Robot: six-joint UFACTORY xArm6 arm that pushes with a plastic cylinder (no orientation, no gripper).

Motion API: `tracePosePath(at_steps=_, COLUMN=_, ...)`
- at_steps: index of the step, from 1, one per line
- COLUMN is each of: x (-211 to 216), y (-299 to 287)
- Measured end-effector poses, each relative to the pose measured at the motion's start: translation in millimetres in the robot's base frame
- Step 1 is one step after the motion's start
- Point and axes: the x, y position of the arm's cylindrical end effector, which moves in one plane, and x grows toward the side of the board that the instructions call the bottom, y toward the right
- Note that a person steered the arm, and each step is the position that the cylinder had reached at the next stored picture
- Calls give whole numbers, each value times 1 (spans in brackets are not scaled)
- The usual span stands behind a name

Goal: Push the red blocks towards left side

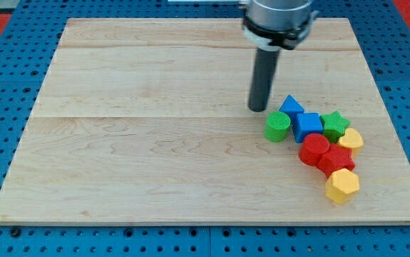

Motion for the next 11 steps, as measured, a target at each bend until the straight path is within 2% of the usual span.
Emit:
tracePosePath(at_steps=1, x=10, y=-79)
tracePosePath(at_steps=3, x=185, y=-8)
tracePosePath(at_steps=4, x=199, y=7)
tracePosePath(at_steps=5, x=198, y=86)
tracePosePath(at_steps=6, x=198, y=208)
tracePosePath(at_steps=7, x=147, y=215)
tracePosePath(at_steps=10, x=58, y=14)
tracePosePath(at_steps=11, x=50, y=-11)
